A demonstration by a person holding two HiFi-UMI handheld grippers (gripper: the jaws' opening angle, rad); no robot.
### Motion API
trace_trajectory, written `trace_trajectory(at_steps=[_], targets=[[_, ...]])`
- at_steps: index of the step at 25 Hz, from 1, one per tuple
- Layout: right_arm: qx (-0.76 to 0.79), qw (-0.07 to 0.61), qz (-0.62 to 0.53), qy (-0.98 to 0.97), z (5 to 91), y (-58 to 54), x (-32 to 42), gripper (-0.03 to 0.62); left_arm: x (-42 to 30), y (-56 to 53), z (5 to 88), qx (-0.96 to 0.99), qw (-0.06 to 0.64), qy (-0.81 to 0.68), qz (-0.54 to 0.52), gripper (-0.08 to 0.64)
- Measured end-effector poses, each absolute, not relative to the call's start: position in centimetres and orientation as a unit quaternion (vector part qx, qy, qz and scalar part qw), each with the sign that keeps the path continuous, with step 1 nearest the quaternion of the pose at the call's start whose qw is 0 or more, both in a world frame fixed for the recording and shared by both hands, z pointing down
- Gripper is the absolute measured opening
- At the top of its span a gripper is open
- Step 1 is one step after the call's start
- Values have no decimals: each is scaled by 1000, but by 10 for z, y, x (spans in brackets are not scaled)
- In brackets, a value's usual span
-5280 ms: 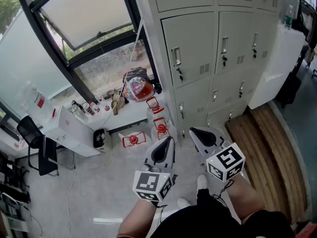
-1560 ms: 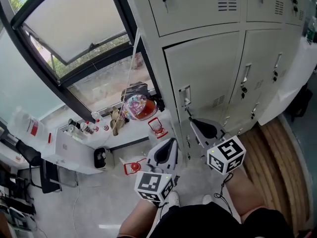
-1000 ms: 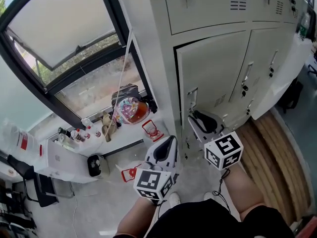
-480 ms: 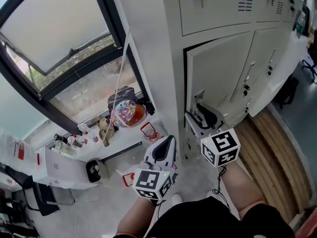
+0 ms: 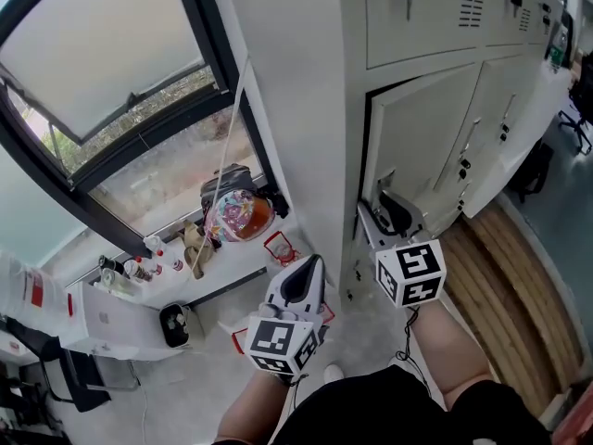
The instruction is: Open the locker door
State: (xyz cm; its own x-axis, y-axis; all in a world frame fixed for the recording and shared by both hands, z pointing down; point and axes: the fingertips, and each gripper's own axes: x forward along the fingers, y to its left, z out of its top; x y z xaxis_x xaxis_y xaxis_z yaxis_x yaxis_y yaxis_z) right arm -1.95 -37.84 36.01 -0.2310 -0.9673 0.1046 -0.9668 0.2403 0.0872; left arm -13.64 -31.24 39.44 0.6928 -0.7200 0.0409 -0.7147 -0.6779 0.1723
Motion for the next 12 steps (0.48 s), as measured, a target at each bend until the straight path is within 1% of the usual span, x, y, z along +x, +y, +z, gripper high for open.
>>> trace_trajectory(at_steps=[1, 2, 12], targets=[[621, 69, -3, -780, 360, -379, -18, 179, -139, -312, 394, 916, 88, -391, -16, 17], [625, 70, -4, -777, 360, -379, -18, 175, -140, -312, 395, 917, 88, -389, -16, 17], [635, 63, 10, -770, 361, -371, -14, 172, -144, -306, 398, 924, 89, -373, -14, 17]])
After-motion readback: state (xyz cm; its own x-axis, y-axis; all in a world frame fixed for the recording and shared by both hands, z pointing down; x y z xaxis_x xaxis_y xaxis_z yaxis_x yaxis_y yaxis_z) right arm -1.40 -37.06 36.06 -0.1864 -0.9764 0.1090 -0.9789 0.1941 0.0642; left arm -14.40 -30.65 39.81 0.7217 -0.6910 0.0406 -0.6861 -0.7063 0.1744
